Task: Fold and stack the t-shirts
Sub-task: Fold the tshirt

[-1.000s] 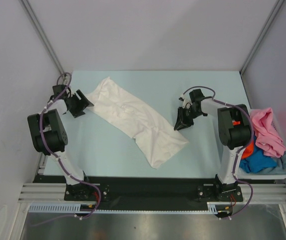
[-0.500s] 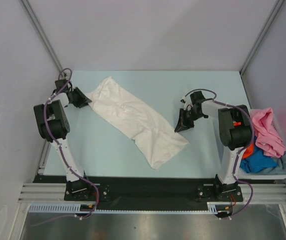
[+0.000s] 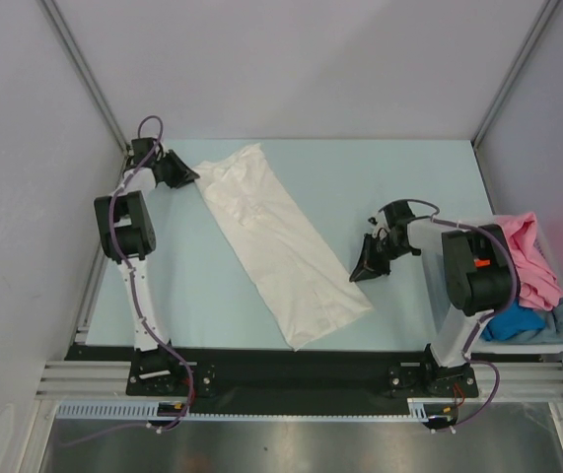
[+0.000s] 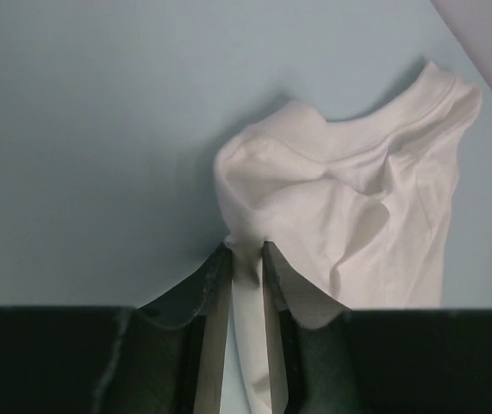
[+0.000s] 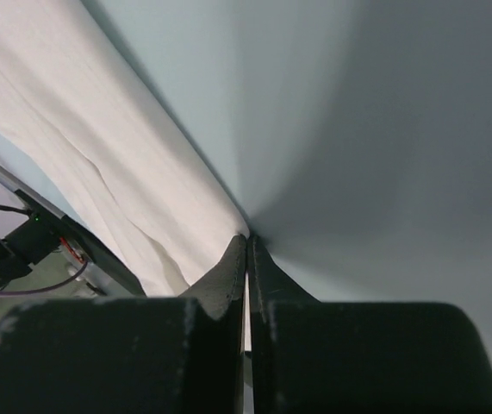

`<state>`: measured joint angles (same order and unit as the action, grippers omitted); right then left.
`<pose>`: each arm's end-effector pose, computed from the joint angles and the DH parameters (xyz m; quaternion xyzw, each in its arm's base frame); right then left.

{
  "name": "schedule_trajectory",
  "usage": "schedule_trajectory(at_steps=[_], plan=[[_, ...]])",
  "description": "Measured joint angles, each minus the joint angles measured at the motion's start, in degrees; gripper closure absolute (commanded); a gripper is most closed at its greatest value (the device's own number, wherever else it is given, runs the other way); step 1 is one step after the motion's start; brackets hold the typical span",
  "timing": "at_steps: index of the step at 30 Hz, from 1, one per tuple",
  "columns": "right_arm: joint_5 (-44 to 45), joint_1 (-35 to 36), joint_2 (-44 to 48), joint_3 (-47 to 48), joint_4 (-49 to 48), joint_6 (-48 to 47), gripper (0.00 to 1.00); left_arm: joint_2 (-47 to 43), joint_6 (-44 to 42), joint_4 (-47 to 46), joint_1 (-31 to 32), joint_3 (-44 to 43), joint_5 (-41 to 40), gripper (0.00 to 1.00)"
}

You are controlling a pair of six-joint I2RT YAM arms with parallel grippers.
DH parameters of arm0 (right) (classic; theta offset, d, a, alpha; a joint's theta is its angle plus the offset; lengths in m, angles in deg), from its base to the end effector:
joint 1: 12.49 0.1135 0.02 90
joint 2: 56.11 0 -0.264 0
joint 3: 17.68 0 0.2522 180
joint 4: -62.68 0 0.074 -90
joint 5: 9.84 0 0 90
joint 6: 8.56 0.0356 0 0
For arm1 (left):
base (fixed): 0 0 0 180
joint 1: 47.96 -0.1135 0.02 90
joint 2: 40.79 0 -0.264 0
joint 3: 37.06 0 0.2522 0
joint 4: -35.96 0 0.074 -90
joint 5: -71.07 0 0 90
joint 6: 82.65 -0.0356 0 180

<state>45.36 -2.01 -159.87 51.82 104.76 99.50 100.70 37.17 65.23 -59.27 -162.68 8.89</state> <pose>0.3067 0.0774 0.1276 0.0271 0.9477 0.3157 0.0368 0.5363 0.0903 0.1341 -0.2293 0.8723 -0.2789 0.3298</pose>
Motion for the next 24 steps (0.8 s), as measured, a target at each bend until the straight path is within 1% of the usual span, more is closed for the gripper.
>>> schedule_trajectory(at_steps=[3, 6, 8, 9, 10, 11, 12, 13, 14, 15, 16, 18, 19, 20, 22, 24], plan=[[0.0, 0.2, 2.7, -3.4, -0.4, 2.3, 1.0, 2.5, 0.5, 0.6, 1.2, -4.3, 0.1, 0.69], [0.2, 1.2, 5.6, -6.7, -1.4, 6.0, 1.0, 4.2, 1.0, 1.7, 1.7, -7.6, 0.4, 0.63], [0.3, 3.1, 7.9, -9.1, -2.7, 9.0, 1.0, 4.9, 1.1, 2.6, 1.7, -9.2, 0.7, 0.57], [0.3, 4.3, 9.1, -10.3, -3.6, 10.6, 1.0, 5.2, 1.0, 3.4, 1.7, -10.3, 0.9, 0.5], [0.2, 5.2, 10.0, -11.2, -4.2, 11.8, 1.0, 5.6, 0.9, 4.3, 1.7, -11.4, 0.8, 0.48], [0.1, 6.3, 10.9, -12.1, -4.9, 13.3, 1.0, 5.7, 0.6, 5.8, 1.7, -12.6, 0.6, 0.41], [-0.1, 7.3, 11.5, -12.7, -5.5, 14.5, 1.0, 5.7, 0.4, 6.3, 1.7, -12.9, 0.6, 0.41], [-0.2, 8.0, 11.7, -13.0, -5.8, 15.3, 1.0, 5.7, 0.0, 7.2, 1.7, -13.6, 0.4, 0.37], [-0.2, 8.4, 11.7, -13.1, -5.9, 15.9, 1.0, 5.6, -0.5, 7.8, 1.7, -13.9, 0.0, 0.36], [-0.1, 8.5, 11.7, -13.1, -5.9, 16.0, 0.98, 5.5, -1.0, 8.5, 1.7, -14.0, -0.5, 0.34], [0.1, 8.4, 11.7, -12.9, -5.5, 15.9, 0.94, 5.3, -1.5, 9.3, 1.7, -13.9, -0.9, 0.32], [1.4, 8.1, 11.6, -11.7, -3.7, 15.0, 0.88, 3.9, -2.6, 10.4, 1.7, -12.6, -1.7, 0.31], [2.5, 7.9, 11.5, -10.6, -2.0, 13.9, 0.84, 2.4, -3.3, 11.2, 1.7, -10.8, -2.5, 0.31], [3.8, 7.6, 11.4, -9.4, -0.7, 12.9, 0.82, 0.5, -4.0, 12.3, 1.8, -8.7, -3.2, 0.31], [6.0, 7.1, 11.4, -7.1, 2.1, 10.8, 0.78, -4.9, -5.1, 12.8, 2.0, -2.2, -4.2, 0.31], [8.1, 6.3, 11.4, -5.2, 4.3, 8.8, 0.76, -11.2, -5.9, 14.0, 2.3, 4.5, -5.1, 0.31]])
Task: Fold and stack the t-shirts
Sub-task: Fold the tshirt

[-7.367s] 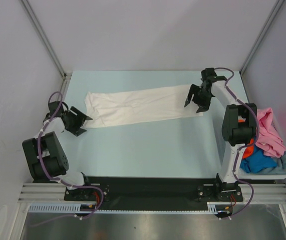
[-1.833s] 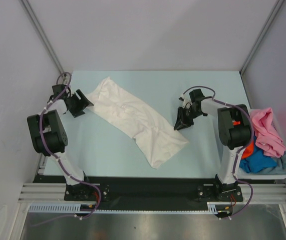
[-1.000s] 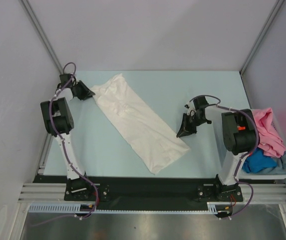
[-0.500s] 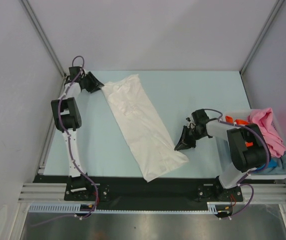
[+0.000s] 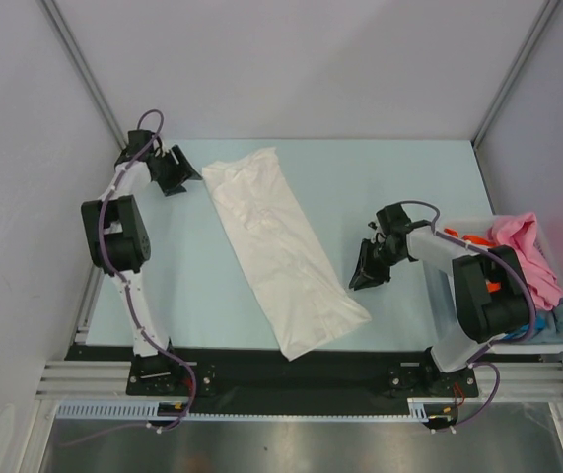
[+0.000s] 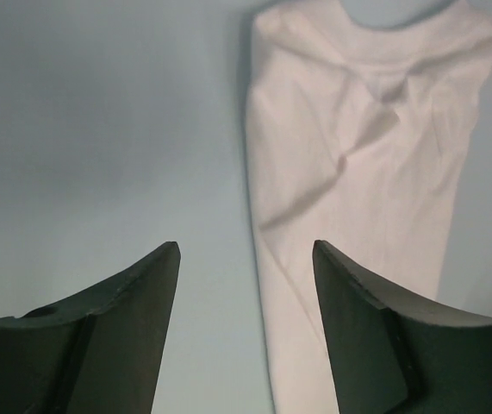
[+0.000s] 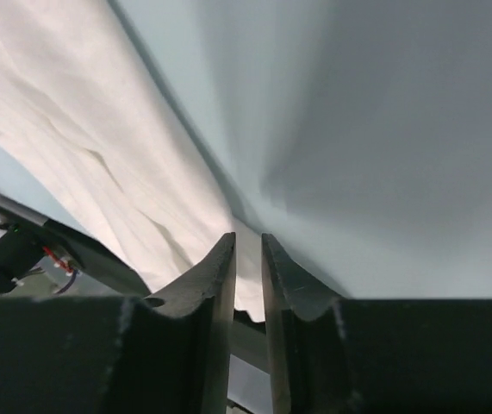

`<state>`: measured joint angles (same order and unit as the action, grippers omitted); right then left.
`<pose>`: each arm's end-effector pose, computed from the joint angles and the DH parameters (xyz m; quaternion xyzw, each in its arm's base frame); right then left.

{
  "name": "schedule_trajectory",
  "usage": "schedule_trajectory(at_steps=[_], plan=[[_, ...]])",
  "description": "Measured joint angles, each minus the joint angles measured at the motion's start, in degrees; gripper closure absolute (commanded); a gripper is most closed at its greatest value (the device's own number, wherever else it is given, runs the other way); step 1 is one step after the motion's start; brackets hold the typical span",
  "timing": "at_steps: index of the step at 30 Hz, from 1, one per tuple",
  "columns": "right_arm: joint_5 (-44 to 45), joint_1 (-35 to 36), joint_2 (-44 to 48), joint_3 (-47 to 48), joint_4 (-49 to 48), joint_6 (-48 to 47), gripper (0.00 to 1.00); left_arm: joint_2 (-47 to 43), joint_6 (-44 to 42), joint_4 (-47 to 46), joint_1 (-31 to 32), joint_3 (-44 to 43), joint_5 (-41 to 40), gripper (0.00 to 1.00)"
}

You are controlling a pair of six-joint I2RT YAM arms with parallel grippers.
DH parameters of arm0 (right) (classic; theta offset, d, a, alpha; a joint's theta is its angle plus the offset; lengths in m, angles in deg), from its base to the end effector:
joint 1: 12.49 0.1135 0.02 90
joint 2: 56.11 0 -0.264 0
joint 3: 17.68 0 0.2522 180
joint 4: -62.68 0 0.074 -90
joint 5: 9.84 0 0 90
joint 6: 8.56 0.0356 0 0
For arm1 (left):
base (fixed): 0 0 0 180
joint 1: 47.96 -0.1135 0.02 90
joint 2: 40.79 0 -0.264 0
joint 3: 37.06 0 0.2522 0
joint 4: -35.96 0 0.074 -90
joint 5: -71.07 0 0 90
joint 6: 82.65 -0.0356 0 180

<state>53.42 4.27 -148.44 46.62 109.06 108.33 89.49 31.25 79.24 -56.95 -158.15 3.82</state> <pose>0.2652 0.0966 0.1569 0.0539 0.9629 0.2617 0.0373 0.5007 0.0653 0.1899 -0.2019 0.9082 -0.2261 0.2885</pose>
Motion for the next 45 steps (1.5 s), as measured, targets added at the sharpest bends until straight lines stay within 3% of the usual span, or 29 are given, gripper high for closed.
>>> schedule_trajectory(at_steps=[3, 9, 10, 14, 19, 27, 39, 45], plan=[[2.1, -0.9, 0.2, 1.0, 2.0, -1.8, 0.7, -12.3, -0.5, -0.7, 1.9, 12.4, -1.0, 0.32], [2.7, -1.0, 3.2, 0.5, 3.4, -3.0, 0.41, -34.4, -0.4, -4.2, 11.3, 34.3, -0.5, 0.27], [2.3, -1.0, 3.7, 0.5, 2.2, -3.0, 0.35, -36.1, -0.4, -4.7, 12.5, 36.5, 0.1, 0.25], [1.4, -0.7, 1.7, 3.8, -1.9, -3.0, 0.31, -37.7, -0.4, -4.9, 12.5, 40.9, 0.5, 0.24], [-0.1, -0.6, -10.3, 15.9, -10.1, -3.0, 0.29, -38.9, -0.6, -4.7, 11.7, 41.6, 0.6, 0.25], [-2.9, 0.5, -30.2, 35.8, -18.2, -3.5, 0.31, -48.6, -0.4, -5.1, 11.8, 48.9, 2.7, 0.27], [-11.3, 2.5, -54.2, 66.2, -24.7, 3.2, 0.51, -59.6, 0.2, -3.3, 11.8, 59.9, 4.6, 0.27], [-12.7, 3.1, -60.1, 74.5, -25.6, 7.9, 0.57, -60.9, 0.3, -3.3, 11.8, 60.5, 5.7, 0.27]])
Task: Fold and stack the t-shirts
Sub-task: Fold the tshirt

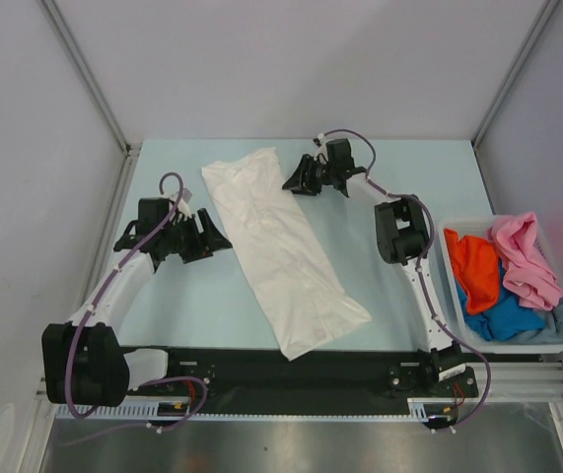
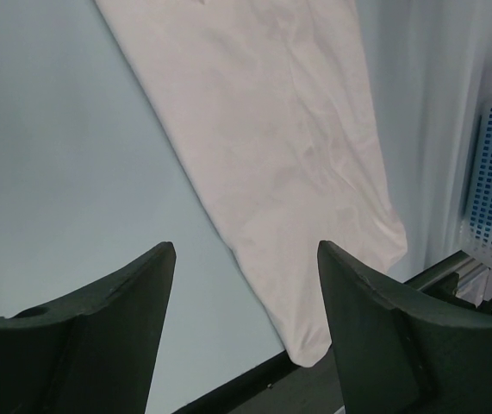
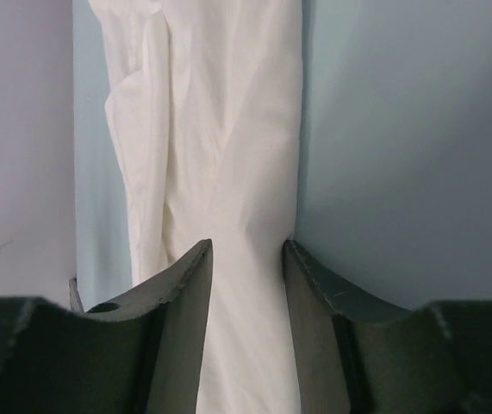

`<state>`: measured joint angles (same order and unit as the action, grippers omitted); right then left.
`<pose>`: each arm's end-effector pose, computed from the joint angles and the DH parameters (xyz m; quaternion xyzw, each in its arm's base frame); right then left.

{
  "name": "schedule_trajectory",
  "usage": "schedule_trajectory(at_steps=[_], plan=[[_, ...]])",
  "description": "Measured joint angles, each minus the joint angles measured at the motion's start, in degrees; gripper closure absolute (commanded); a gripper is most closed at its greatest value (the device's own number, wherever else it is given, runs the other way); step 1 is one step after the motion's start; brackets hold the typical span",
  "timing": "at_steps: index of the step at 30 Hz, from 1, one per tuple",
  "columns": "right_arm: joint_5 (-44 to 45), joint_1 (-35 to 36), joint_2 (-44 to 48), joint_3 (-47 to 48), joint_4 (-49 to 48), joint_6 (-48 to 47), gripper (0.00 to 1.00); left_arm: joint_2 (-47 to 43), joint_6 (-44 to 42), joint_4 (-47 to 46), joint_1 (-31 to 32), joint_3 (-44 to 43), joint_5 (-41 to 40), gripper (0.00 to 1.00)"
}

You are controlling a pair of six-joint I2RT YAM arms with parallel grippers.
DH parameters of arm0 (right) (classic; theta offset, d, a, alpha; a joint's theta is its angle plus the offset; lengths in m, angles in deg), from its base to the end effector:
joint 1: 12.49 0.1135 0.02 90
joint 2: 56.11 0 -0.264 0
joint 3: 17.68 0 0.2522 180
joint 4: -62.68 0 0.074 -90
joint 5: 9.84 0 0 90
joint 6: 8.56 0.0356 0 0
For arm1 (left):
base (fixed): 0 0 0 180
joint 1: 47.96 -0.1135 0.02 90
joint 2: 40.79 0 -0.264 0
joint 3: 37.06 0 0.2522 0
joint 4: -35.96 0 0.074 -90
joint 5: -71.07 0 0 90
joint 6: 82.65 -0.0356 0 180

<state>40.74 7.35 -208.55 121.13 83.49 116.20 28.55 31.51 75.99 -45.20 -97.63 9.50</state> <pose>0.5406 0.2191 0.1188 -0.0477 0.8463 0.4664 0.2530 0.2444 -0.0287 0.2428 -0.0836 0.9077 -0.3029 0.2782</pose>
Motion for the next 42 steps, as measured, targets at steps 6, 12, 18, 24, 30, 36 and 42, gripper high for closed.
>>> schedule_trajectory(at_steps=[6, 12, 18, 24, 30, 36, 42], plan=[[-0.9, 0.2, -3.5, 4.2, -0.4, 3.3, 0.78, 0.0, -0.2, 0.1, 0.0, 0.0, 0.5, 0.27], [-0.1, -0.2, -4.5, 4.7, -0.3, 5.3, 1.0, 1.6, -0.2, -0.1, 0.0, -0.8, 0.8, 0.28], [2.0, -1.8, -0.2, -3.3, -2.9, 6.8, 1.0, 3.2, 0.0, -0.5, 0.0, -0.9, 1.7, 0.28], [3.0, -6.6, 7.1, -14.9, -3.7, 5.7, 1.0, 3.8, 0.9, -1.1, 0.2, -0.9, 2.1, 0.27], [3.4, -10.8, 10.8, -20.3, -3.0, 3.7, 1.0, 3.9, 1.7, -1.2, 2.9, -0.9, 2.0, 0.26], [3.7, -12.9, 11.1, -19.8, -0.7, 2.5, 0.96, 2.5, 3.9, -0.8, 8.6, -0.3, 1.8, 0.27], [3.7, -14.0, 11.1, -17.5, 3.0, 0.3, 0.53, -4.4, 5.6, 2.2, 14.3, 2.1, -1.2, 0.2]])
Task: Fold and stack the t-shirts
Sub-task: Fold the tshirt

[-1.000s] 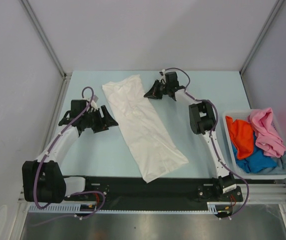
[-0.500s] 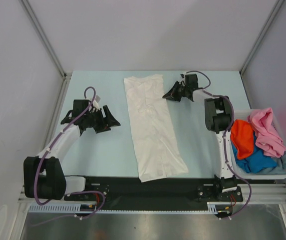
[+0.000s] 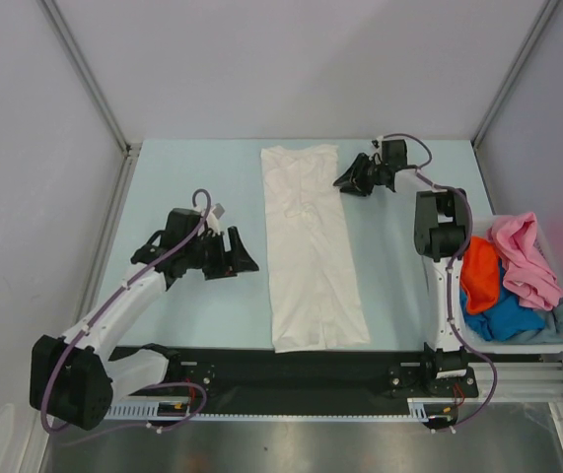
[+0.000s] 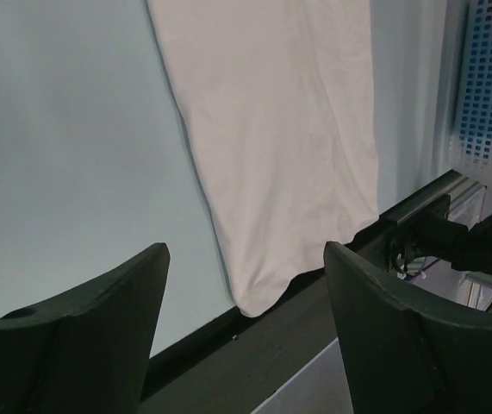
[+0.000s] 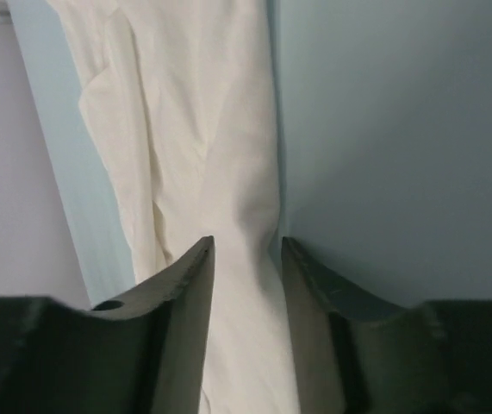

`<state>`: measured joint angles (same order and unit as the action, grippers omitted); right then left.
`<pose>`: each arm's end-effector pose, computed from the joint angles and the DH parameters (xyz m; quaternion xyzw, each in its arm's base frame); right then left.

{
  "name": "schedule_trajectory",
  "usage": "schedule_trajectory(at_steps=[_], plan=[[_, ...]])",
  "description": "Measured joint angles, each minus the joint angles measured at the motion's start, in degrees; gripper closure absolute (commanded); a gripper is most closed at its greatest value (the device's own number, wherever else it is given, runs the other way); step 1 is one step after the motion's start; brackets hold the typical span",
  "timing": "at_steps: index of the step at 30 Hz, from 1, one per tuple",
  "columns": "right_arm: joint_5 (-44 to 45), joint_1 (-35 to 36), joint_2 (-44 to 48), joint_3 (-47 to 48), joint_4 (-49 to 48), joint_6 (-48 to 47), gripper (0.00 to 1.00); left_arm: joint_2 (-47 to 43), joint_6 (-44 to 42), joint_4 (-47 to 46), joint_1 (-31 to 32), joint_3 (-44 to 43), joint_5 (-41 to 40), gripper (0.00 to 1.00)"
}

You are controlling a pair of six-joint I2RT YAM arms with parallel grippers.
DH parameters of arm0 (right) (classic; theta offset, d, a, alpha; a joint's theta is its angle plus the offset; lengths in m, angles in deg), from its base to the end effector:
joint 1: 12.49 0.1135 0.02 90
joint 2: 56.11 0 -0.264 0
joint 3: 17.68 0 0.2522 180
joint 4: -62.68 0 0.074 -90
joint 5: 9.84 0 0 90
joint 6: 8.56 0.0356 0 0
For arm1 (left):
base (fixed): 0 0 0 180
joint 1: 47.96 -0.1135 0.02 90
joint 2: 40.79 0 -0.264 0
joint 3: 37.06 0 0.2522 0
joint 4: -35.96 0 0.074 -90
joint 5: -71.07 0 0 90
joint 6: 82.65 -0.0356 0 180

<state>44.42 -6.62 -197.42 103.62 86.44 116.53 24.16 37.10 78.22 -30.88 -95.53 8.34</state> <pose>0.5324 0.0756 0.1210 0.1042 0.8774 0.3951 0.2513 0.2136 -0.0827 0.2448 -0.0178 0.9131 -0.3385 0.2265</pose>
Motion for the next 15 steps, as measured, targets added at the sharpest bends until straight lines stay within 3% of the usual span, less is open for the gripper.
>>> schedule_trajectory(at_steps=[3, 9, 15], plan=[[1.1, -0.4, 1.4, 1.3, 3.6, -2.0, 0.36, -2.4, 0.7, 1.0, 2.8, 1.6, -1.2, 0.2], [8.4, -2.0, 8.0, 0.1, 20.9, -9.3, 0.3, -8.0, 5.0, 1.0, 9.0, 9.6, -2.7, 0.25], [12.7, -2.7, 33.2, -25.5, 27.2, -13.4, 0.33, -9.1, 10.4, -1.3, 17.7, 15.0, -4.0, 0.25]])
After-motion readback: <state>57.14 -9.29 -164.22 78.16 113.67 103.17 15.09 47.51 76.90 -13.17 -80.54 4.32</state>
